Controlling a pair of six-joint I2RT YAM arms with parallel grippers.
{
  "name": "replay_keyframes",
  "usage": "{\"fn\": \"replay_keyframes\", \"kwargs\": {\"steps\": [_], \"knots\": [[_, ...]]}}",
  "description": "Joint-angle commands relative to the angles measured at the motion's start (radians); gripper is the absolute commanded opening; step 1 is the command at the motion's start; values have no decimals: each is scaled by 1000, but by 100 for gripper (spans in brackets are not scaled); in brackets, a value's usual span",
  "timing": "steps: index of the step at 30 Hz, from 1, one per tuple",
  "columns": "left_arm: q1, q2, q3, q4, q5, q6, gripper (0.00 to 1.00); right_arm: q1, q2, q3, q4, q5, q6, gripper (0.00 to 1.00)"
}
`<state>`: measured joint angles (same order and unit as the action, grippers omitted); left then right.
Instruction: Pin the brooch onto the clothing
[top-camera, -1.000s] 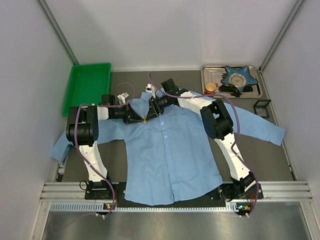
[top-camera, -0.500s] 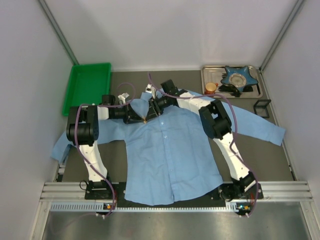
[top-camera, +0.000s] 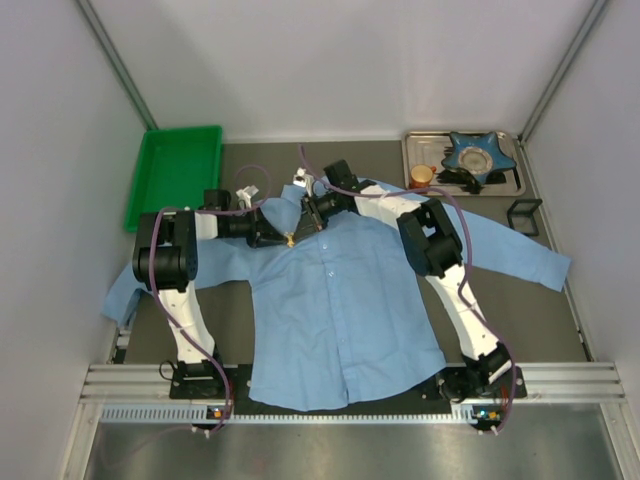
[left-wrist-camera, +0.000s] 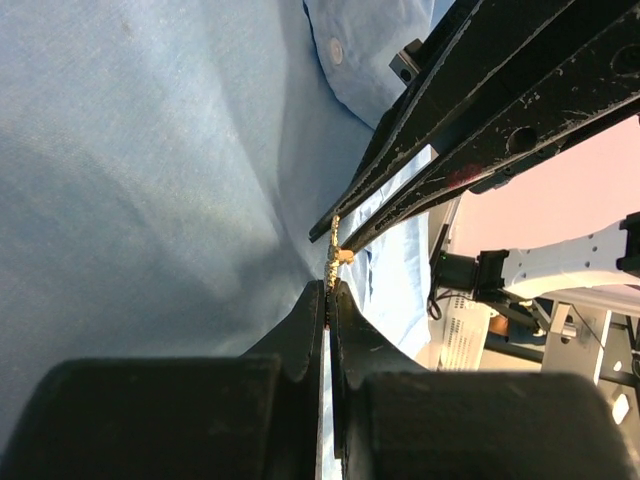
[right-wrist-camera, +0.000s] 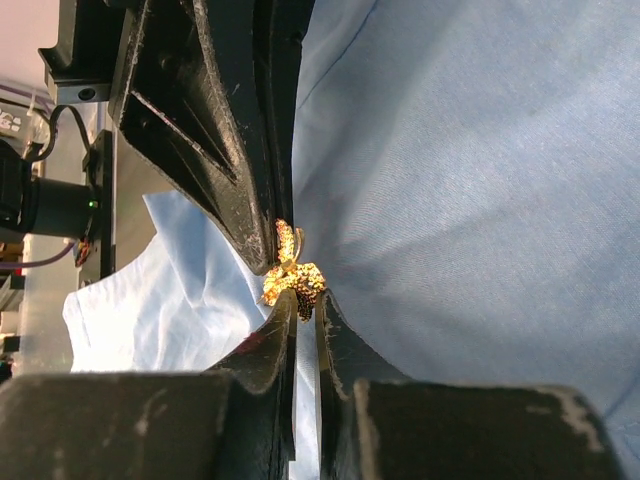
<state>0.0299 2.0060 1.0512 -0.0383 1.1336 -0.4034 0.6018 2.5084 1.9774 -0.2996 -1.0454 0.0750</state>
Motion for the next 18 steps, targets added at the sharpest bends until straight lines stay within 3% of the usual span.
{"fn": "replay_keyframes", "kwargs": {"steps": [1, 7, 12, 18], "knots": [[-5, 7, 24, 6, 6, 3, 0, 1, -37, 0, 45, -39, -27, 0], [-4, 10, 27, 14, -1, -8, 0, 1, -49, -17, 45, -30, -35, 0], [-4, 4, 23, 14, -9, -8, 12, 0, -52, -22, 47, -2, -35, 0], [-4, -1, 21, 15, -15, -6, 11, 3, -60, -29, 56, -10, -34, 0]]}}
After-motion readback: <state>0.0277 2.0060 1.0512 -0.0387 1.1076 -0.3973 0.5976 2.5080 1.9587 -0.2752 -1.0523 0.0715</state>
